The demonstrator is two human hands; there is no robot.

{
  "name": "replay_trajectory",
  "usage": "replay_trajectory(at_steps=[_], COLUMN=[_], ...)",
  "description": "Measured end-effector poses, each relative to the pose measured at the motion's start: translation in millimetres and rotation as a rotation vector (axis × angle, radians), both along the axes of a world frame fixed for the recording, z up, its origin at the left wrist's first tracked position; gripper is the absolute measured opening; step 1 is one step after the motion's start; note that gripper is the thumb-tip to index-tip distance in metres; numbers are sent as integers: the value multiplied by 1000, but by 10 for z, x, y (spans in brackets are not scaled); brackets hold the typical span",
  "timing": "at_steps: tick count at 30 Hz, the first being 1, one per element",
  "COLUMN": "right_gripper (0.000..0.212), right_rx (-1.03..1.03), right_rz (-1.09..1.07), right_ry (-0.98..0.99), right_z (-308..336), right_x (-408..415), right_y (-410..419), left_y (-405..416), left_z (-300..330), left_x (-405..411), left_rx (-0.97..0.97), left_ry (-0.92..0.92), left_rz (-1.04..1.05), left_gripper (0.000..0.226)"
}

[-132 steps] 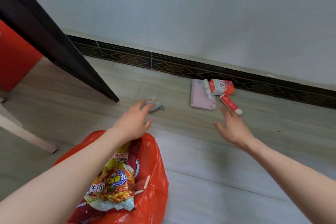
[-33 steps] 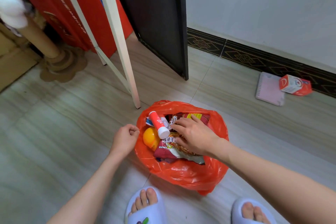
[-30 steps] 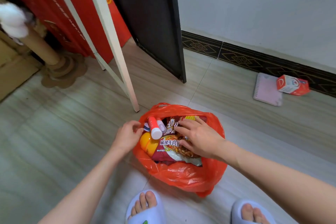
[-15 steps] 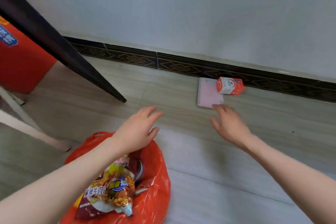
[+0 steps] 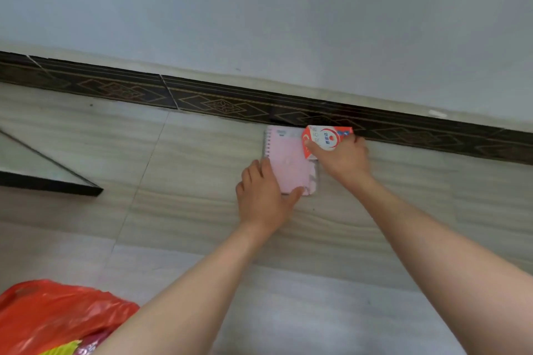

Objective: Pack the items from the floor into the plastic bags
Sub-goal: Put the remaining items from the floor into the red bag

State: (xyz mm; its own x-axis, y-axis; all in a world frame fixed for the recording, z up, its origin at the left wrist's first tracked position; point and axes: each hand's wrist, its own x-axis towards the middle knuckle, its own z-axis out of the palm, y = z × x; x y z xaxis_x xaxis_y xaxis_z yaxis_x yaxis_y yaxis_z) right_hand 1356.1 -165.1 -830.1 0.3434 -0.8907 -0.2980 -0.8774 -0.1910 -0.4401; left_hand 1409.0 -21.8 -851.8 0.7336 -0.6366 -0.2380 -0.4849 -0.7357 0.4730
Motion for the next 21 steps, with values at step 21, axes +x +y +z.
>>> replay_trajectory(at_steps=[21], right_gripper=[92], right_rx=[-96], right_rz=[349], right_ry=[57], right_z=[-8], right_x=[-556], right_y=[295], left_y=[102], left_z=[-105], left_x=[160], left_rx=[178], left_ry=[-90], left_rz=[-85], left_gripper=[104])
